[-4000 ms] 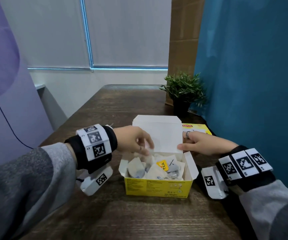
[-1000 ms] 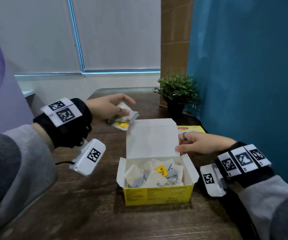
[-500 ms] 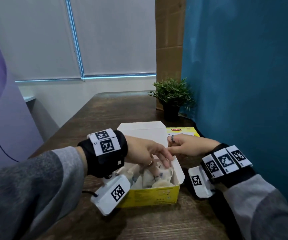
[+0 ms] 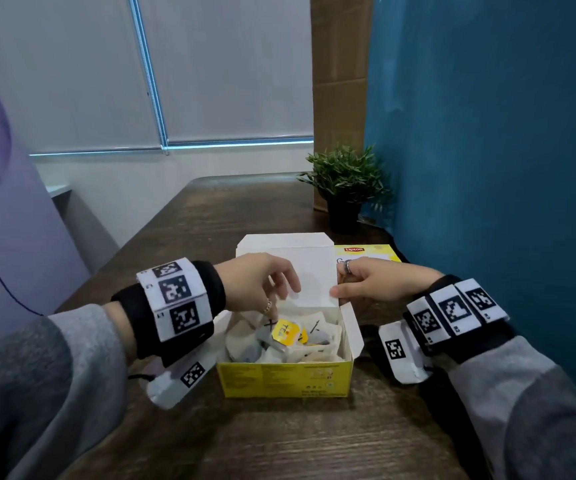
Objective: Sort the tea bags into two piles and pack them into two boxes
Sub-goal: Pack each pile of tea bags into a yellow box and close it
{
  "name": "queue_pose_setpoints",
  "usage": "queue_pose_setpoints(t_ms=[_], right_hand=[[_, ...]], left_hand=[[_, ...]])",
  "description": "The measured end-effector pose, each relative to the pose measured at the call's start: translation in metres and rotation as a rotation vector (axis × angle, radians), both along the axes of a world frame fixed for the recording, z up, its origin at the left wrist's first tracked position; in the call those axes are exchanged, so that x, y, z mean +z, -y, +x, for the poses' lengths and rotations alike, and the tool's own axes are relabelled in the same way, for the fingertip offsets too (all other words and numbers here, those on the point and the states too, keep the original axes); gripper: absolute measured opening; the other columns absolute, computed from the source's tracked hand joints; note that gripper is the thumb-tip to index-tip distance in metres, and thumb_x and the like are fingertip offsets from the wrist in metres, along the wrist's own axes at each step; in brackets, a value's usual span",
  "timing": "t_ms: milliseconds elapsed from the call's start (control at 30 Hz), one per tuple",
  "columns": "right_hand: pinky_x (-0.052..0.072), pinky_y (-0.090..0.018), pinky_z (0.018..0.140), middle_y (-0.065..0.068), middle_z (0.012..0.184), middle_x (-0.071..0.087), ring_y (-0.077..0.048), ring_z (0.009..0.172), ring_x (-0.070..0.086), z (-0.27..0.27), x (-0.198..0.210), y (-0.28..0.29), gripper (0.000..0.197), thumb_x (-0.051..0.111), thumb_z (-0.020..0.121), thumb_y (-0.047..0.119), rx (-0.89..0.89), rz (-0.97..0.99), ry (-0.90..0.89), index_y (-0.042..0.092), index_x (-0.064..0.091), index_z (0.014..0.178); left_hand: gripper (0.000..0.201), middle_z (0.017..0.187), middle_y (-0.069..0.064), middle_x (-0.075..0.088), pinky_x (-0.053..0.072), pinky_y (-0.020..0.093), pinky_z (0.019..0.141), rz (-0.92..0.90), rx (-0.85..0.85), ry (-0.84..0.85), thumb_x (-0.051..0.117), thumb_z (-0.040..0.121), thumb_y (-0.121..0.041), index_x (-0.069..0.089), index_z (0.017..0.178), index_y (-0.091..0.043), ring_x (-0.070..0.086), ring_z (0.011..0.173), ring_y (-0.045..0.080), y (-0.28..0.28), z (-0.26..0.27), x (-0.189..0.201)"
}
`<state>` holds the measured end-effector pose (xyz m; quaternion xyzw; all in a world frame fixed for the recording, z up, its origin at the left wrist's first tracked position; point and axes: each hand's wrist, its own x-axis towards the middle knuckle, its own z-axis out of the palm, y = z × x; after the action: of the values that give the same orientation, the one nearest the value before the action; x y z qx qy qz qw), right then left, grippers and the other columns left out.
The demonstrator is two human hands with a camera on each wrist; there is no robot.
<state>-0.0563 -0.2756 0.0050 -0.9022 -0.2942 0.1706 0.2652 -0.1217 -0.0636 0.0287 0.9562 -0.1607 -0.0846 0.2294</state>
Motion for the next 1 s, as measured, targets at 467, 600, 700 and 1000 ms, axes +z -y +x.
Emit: queue_pose_setpoints(t_ms=[467, 600, 700, 1000], right_hand=[[0.046, -0.021, 0.054, 0.001, 0.053, 0.064, -0.016, 0.046, 0.060, -0.003, 0.009, 0.005, 0.012, 0.044, 0.099, 0.023, -0.070, 0.096, -0.048, 0.013, 0.044, 0.104], [0.044, -0.025, 0.053, -0.002, 0.057, 0.065, -0.017, 0.046, 0.061, -0.013, 0.016, 0.015, 0.016, 0.045, 0.098, 0.025, -0.135, 0.133, -0.026, 0.011, 0.041, 0.105], [0.048, -0.034, 0.066, 0.001, 0.057, 0.067, -0.015, 0.050, 0.062, -0.024, 0.012, 0.011, 0.025, 0.054, 0.092, 0.036, -0.067, -0.001, -0.057, 0.013, 0.043, 0.095], [0.040, -0.020, 0.046, 0.002, 0.057, 0.053, -0.006, 0.042, 0.051, -0.029, -0.002, -0.036, 0.012, 0.050, 0.094, 0.016, -0.067, 0.010, 0.027, 0.015, 0.039, 0.099]], left_hand=[[0.018, 0.091, -0.001, 0.062, 0.049, 0.024, 0.072, -0.143, 0.089, 0.040, 0.060, 0.087, -0.013, 0.058, 0.093, -0.029, 0.058, 0.077, 0.015, -0.044, -0.015, -0.004], [0.024, 0.073, -0.001, 0.054, 0.044, 0.027, 0.055, -0.177, 0.359, 0.074, 0.059, 0.086, -0.042, 0.047, 0.088, -0.021, 0.052, 0.060, 0.014, -0.067, -0.034, -0.011], [0.032, 0.063, 0.000, 0.053, 0.040, 0.024, 0.047, -0.240, 0.364, -0.224, 0.061, 0.085, -0.040, 0.041, 0.090, -0.015, 0.050, 0.050, 0.013, -0.070, -0.042, -0.021], [0.017, 0.059, 0.003, 0.046, 0.035, 0.020, 0.038, -0.436, 0.350, -0.047, 0.054, 0.090, -0.005, 0.041, 0.083, -0.014, 0.044, 0.038, 0.010, -0.066, -0.033, -0.037]])
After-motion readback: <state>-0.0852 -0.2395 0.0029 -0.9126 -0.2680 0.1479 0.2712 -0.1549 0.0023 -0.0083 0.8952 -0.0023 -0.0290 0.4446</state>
